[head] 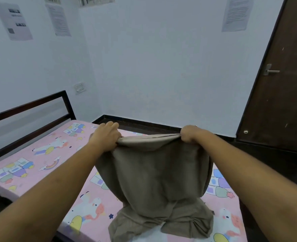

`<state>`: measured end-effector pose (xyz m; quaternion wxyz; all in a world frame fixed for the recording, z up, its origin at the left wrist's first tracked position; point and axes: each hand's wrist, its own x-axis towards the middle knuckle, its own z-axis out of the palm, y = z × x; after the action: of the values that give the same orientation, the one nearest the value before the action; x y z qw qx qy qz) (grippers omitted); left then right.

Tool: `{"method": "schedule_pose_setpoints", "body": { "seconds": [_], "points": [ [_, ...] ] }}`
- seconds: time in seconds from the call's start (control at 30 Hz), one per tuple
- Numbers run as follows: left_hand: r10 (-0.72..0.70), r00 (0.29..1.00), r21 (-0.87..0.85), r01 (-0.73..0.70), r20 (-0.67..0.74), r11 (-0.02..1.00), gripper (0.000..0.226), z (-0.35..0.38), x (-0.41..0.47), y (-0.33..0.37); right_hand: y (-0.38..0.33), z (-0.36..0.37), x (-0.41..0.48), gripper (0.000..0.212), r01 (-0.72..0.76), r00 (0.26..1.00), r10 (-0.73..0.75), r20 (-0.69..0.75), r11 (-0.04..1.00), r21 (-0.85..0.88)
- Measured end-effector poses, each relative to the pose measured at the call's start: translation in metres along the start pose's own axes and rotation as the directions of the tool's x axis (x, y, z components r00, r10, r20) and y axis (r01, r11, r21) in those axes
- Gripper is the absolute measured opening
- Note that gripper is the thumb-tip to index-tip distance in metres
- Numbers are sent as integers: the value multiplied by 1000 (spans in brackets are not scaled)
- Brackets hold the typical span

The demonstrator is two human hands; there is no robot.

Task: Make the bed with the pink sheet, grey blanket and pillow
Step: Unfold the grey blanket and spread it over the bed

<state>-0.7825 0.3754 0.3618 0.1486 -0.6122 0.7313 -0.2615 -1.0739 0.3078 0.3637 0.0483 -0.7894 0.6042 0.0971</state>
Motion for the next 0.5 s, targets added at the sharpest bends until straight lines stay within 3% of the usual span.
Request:
{"method": "schedule_pose_setpoints", "body": {
  "seconds": [0.07,0.13,0.17,0.23,0.27,0.3,0.33,0.43,0.5],
  "points": [
    [-120,992,-160,125,45,979,30,2,5,-1,6,-11,2,30,9,997,12,-82,969,248],
    [-215,967,-458,253,135,852,34,-3,15,-7,14,-15,4,30,51,987,29,-157,875,481],
    [-235,952,-619,306,197,723,35,-7,20,-10,17,-14,6,32,79,982,37,-183,807,586],
    [-206,942,-889,323,267,324,24,-15,26,-11,19,-13,7,43,159,968,47,-248,650,743],
    [-214,938,-929,316,275,191,17,-17,28,-11,20,-15,8,49,194,959,48,-279,607,771],
    [-232,935,-937,309,268,165,15,-19,29,-11,20,-17,12,50,230,950,36,-309,588,775],
    [-249,937,-922,306,246,237,16,-18,33,-11,21,-19,15,47,255,944,19,-331,593,764],
    [-288,954,-727,257,86,637,21,-9,43,-7,20,-23,23,30,291,937,-19,-349,594,750],
    [-309,951,-699,217,-6,681,20,-4,49,-2,19,-23,29,37,321,936,-63,-347,565,761]
  ]
}}
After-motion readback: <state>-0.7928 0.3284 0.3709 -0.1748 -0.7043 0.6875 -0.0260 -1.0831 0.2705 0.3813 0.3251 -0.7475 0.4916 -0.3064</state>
